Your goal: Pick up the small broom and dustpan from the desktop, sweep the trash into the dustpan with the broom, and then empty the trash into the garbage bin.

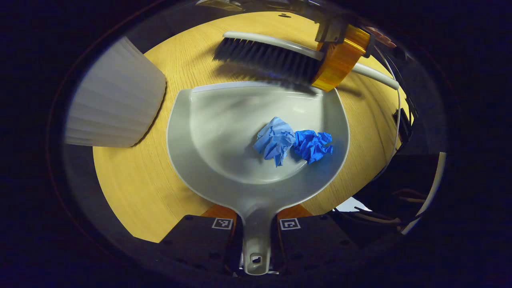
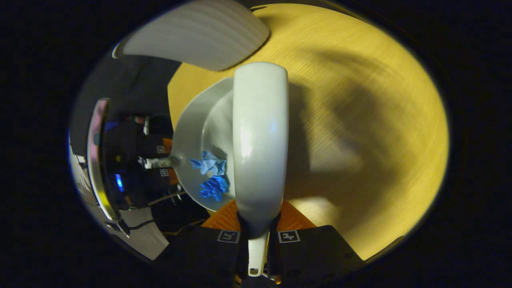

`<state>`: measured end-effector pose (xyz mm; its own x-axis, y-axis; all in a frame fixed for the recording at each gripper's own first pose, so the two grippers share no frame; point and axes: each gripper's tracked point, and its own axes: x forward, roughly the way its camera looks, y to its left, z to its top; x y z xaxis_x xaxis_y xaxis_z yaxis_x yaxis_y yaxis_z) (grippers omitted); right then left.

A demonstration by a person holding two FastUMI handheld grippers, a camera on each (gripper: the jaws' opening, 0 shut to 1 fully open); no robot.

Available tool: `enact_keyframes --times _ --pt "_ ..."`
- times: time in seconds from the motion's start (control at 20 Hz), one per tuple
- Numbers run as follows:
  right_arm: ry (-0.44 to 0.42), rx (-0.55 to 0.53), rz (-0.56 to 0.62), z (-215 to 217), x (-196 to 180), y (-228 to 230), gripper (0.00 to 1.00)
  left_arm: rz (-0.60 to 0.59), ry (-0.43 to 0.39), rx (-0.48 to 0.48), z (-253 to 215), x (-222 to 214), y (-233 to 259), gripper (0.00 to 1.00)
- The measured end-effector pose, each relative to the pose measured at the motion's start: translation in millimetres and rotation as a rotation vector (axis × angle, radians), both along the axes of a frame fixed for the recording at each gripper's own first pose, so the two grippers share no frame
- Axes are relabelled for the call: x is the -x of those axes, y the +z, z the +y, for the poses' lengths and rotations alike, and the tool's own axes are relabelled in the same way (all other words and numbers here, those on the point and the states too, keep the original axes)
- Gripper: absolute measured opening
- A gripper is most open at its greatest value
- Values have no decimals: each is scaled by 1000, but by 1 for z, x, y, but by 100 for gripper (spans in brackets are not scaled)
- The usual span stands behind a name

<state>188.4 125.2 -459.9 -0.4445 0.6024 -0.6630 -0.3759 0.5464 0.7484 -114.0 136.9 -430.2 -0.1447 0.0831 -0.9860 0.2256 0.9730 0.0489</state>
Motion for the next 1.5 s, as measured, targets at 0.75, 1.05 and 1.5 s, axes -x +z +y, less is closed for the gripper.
enact_keyframes --times 0.75,1.05,1.5 --pt "-766 -475 -110 -14 33 -12 19 -546 71 -11 38 -105 144 26" --pt "-761 -462 -150 -21 36 4 19 -663 39 -278 145 -183 204 26" --pt "-778 -417 -147 -27 38 -12 19 -439 -174 -701 251 -187 228 25"
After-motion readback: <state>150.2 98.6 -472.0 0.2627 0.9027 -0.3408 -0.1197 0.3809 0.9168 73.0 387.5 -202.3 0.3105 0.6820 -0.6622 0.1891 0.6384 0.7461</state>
